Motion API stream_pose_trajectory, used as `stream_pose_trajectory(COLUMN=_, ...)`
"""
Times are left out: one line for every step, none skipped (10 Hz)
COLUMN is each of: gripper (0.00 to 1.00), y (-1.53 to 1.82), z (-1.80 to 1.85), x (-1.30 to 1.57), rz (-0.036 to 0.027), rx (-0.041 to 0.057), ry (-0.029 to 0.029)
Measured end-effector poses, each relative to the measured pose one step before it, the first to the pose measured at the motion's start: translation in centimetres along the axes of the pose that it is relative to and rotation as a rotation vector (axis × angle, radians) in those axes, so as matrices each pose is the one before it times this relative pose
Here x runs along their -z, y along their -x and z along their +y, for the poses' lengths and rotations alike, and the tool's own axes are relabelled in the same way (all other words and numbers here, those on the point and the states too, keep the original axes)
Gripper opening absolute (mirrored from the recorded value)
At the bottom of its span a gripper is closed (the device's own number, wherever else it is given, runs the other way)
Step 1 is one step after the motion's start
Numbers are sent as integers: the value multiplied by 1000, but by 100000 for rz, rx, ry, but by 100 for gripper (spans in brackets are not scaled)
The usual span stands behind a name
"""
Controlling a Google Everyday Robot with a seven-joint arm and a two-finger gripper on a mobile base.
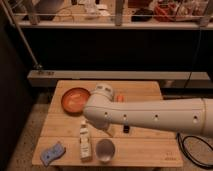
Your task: Place the bottle in the ceramic bowl
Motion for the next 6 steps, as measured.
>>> stream_pose_trajectory(gripper=80, y=404, z=-550, x=-244, rz=-173, rx=1502, ry=-261)
stream_pose_trajectory(gripper=80, y=115, z=78, x=-277, rz=-255, rx=1517, ry=241)
stream_pose_trajectory(gripper=80, y=6, z=286, x=-703, rz=-299, rx=1728, ry=43)
stream_pose_trajectory(gripper=80, y=281, z=-213, x=-805, rz=-571, rx=1575, ry=-155)
stream_pose_trajectory(gripper=80, y=322, z=-465, x=-725, rz=-429, rx=1993, ry=-354)
stream_pose_trajectory(gripper=80, y=122, z=-208, x=-270, rz=-164, rx=1160, ry=-231)
